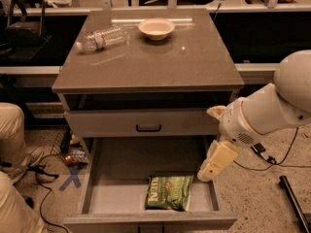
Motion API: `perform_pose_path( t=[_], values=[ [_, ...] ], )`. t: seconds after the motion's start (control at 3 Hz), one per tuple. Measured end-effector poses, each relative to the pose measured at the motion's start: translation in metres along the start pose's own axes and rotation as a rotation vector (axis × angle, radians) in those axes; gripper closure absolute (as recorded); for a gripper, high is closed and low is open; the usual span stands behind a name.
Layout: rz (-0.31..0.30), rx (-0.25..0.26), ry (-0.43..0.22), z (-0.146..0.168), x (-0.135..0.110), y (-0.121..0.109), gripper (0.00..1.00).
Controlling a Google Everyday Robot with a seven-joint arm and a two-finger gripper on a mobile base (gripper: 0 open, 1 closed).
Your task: Pick green jalapeno chip bag from middle drawer and place on counter
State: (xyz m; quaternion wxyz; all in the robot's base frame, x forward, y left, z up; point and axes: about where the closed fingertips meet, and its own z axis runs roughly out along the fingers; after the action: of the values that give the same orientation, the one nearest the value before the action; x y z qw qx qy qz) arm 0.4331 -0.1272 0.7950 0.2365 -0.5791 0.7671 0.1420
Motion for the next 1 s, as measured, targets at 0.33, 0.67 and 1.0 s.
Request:
perform_pose_path(
  t=[0.33, 0.67, 1.0],
  values=[
    [-0.014, 0.022, 0.016, 0.02, 0.009, -0.006, 0.0],
    [-0.06, 0.049, 0.038, 0.069, 0.024, -0.018, 0.0],
    [-0.091, 0.057, 0.065, 0.122, 0.036, -0.031, 0.0]
  ],
)
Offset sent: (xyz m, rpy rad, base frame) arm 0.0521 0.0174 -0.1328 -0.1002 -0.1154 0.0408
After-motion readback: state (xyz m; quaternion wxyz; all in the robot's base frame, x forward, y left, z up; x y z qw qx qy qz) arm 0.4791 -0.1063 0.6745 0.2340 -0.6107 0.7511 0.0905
